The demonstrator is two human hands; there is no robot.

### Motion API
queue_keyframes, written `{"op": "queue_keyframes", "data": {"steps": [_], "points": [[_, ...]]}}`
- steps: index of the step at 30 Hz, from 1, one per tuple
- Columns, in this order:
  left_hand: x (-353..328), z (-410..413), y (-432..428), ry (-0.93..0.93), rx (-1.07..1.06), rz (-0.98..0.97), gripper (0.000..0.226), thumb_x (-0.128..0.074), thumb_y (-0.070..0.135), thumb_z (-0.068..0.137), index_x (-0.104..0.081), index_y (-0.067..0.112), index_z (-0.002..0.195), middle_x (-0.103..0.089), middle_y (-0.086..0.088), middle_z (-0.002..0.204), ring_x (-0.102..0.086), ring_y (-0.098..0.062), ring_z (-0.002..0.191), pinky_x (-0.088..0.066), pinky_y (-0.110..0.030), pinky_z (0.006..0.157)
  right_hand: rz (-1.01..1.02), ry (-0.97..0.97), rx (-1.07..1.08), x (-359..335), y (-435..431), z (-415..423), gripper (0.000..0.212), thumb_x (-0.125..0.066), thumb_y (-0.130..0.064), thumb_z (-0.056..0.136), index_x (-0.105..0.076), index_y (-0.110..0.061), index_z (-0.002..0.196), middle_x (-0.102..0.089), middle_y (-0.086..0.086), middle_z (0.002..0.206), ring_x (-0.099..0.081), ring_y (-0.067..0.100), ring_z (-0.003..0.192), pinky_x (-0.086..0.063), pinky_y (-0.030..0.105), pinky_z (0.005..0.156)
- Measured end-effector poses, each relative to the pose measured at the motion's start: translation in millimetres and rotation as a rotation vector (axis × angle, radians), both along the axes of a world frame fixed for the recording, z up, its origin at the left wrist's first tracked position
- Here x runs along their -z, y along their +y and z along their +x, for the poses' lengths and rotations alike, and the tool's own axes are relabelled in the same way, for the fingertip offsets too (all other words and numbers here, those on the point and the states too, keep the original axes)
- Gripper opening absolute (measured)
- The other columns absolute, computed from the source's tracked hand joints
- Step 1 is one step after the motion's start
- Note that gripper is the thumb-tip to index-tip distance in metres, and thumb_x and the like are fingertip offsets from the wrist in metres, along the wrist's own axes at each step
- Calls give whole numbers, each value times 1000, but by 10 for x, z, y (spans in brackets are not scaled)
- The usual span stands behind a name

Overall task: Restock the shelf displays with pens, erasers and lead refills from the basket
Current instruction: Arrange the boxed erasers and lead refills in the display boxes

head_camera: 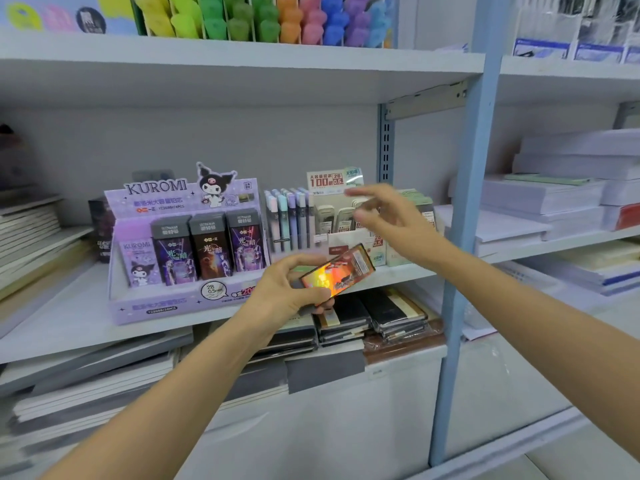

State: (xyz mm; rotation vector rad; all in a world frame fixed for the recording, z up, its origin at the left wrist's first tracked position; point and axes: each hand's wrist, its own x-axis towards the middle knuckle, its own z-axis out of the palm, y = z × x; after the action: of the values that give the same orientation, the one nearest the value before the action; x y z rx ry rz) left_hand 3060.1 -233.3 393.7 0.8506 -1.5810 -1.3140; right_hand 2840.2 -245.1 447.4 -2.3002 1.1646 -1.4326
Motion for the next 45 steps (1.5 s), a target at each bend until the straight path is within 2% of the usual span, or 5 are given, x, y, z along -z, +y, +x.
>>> {"op": "queue_keyframes", "data": {"steps": [4, 11, 20, 28, 45], "points": [[-86, 157, 75, 102, -151, 15, 47, -79, -3, 71, -63, 11, 114, -73, -14, 96, -74, -26, 71, -58, -23, 60, 154, 242, -138, 118, 157, 333, 35, -61, -24, 94, -59, -22, 129, -59, -16, 116, -57, -5, 103, -47, 12, 87], [-108, 491, 240, 247, -321, -76, 35, -76, 4, 78, -61, 6, 110, -76, -8, 87, -69, -20, 72, -57, -27, 66, 304, -55, -252, 273, 202, 732, 22, -64, -19, 92, -62, -17, 114, -70, 8, 102, -69, 10, 91, -56, 22, 77], [-70, 824, 381, -100, -470, -346, 23, -74, 23, 84, -60, 20, 101, -72, 3, 78, -68, -8, 78, -51, -29, 75, 172, -4, -245, 3, 219, 1231, 26, -63, -16, 92, -63, -19, 118, -69, 4, 99, -67, 8, 89, -56, 24, 78], [294, 1258, 230, -1070, -672, -815, 66, -61, 28, 90, -32, 22, 148, -38, 3, 151, -26, -19, 143, -9, -42, 120, -24, -246, 31, -265, -22, 1287, 13, -52, -10, 98, -47, -17, 107, -65, 7, 114, -64, 14, 96, -55, 26, 79], [443, 1290, 151, -1174, -730, -904, 73, -65, 23, 83, -33, 18, 148, -52, 1, 131, -44, -22, 126, -15, -46, 118, 17, 233, 59, -162, -294, 1468, 13, -51, -17, 99, -48, -21, 110, -65, 7, 105, -64, 22, 96, -56, 31, 78]]}}
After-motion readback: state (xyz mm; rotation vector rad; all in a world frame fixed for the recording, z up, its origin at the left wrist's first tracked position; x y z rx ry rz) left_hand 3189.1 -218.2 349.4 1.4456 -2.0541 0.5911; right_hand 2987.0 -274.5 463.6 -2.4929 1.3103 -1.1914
